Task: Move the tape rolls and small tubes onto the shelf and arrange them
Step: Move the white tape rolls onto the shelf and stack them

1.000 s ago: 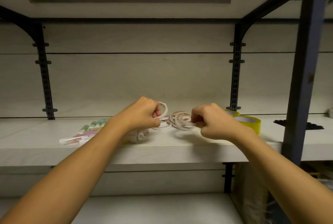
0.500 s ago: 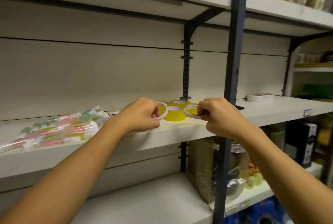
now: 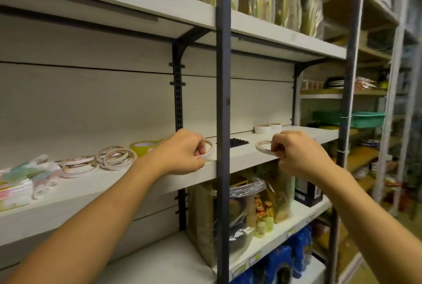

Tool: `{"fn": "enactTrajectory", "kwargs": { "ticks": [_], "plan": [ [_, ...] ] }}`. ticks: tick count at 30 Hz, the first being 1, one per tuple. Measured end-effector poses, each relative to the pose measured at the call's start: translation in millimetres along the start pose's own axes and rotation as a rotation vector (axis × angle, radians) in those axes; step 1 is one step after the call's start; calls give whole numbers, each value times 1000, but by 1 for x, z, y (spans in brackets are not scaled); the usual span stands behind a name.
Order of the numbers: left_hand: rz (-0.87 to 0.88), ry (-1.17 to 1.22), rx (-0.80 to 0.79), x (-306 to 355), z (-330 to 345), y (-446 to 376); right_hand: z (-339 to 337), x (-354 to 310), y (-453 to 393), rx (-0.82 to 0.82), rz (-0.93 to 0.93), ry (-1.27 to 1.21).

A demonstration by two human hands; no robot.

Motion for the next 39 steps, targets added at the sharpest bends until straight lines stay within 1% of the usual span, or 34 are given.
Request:
{"fn": "enactTrajectory", "kwargs": {
  "ticks": [8, 16, 22, 26, 30, 34, 39],
  "plan": [
    [60, 30, -42, 64, 45, -76, -6, 113, -28, -21, 85, 45],
    [-13, -108, -30, 108, 78, -160, -14, 221, -58, 34, 92, 42],
    [-13, -190, -73, 126, 108, -214, -14, 280, -77, 55, 113, 67],
    [-3, -214, -72, 125, 121, -257, -13, 314, -88, 76, 160, 46],
    [-2, -192, -43, 113, 137, -301, 1, 334, -108, 68, 148, 73],
    [1, -173, -38, 94, 161, -340, 14, 353, -147, 85, 139, 105],
    [-14, -192, -6, 50, 176, -389, 33, 363, -211, 102, 113, 95]
  ]
}}
Point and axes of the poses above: each hand's wrist, its own y-axis away from the middle knuckle, its own z-axis out of the palm, x = y × z, the point moved 6 cm from there along -y, towards the middle knuckle, and after that the axes turned 15 degrees about z, right-handed, at the moved point
